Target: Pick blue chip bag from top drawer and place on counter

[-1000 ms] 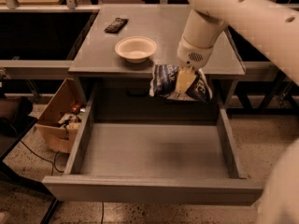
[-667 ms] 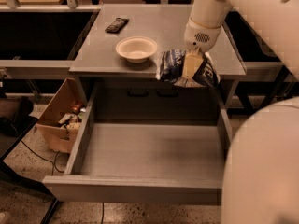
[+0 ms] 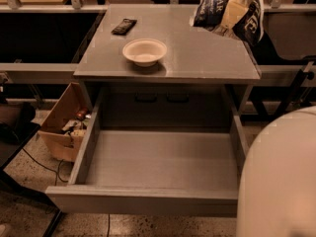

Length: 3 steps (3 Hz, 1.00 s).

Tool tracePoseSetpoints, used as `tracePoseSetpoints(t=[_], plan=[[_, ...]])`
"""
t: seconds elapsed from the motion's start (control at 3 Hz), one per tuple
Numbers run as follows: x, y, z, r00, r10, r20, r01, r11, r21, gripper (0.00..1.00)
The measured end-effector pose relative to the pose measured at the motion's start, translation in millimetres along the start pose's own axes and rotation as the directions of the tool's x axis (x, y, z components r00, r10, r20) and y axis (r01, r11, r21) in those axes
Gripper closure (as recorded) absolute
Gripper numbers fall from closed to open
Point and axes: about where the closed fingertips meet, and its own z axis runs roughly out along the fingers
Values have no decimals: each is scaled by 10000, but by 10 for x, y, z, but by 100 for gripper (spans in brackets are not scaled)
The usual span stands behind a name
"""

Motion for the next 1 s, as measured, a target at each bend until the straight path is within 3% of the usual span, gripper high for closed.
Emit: tracePoseSetpoints(t=[0.33,0.67,1.0], plan=[[54,-287,84,9976,254,641,-313,9951,933,100],[179,-362,511,9929,279,1156,-418,9919,1197,100],[273,-173,1201,9838,195,1780,-346,9960,819,100]])
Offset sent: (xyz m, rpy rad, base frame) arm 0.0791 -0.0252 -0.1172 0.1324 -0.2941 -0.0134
